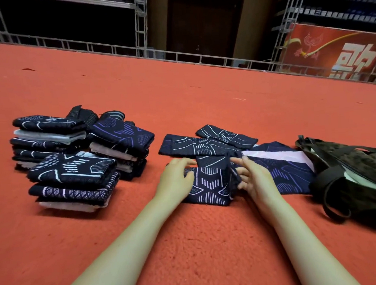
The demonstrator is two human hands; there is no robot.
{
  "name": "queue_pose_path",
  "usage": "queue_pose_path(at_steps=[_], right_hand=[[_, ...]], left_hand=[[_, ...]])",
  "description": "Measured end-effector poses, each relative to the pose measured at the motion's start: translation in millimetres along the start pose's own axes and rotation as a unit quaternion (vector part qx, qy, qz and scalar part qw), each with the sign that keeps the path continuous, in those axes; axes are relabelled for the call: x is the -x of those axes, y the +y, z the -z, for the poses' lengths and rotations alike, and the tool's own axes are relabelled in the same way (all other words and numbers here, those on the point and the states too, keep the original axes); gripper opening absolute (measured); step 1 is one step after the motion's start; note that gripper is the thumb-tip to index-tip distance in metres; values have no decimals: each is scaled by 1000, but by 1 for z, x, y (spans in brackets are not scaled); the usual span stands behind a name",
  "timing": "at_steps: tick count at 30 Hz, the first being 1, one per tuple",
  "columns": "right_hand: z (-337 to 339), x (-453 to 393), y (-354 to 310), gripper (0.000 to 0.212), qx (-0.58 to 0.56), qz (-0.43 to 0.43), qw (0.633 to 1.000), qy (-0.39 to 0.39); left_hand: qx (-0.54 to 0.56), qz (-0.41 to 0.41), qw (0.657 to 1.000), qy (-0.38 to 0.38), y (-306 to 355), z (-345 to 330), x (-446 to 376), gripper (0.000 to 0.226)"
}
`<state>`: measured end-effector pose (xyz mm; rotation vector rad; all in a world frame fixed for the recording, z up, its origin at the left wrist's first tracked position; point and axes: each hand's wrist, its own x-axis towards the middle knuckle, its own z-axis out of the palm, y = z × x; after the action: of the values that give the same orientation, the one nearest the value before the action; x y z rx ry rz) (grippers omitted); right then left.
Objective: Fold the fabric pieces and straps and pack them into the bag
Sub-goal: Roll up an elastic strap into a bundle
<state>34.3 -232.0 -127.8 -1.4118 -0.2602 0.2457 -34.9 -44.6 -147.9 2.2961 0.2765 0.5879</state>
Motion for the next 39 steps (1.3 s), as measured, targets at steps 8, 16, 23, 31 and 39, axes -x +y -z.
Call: queue_pose_path(at_steps=[8,16,23,31,39], right_hand=[[-13,5,19,38,341,157,925,-52],[-20,8,24,31,319,194,927,-46],[-21,3,29,43,381,123,916,-14],[-28,5,22,42,211,28,977,-13],[-28,8,9,43,38,36,999,14]], left_hand=[[44,34,997,-45,9,-10,4,30],[96,66,992,-52,13,-7,4,38],[-99,10,993,-69,16,-7,10,50],[-151,5,987,-56,10,-12,8,44],[97,-10,995,-24,18,-17,7,34]])
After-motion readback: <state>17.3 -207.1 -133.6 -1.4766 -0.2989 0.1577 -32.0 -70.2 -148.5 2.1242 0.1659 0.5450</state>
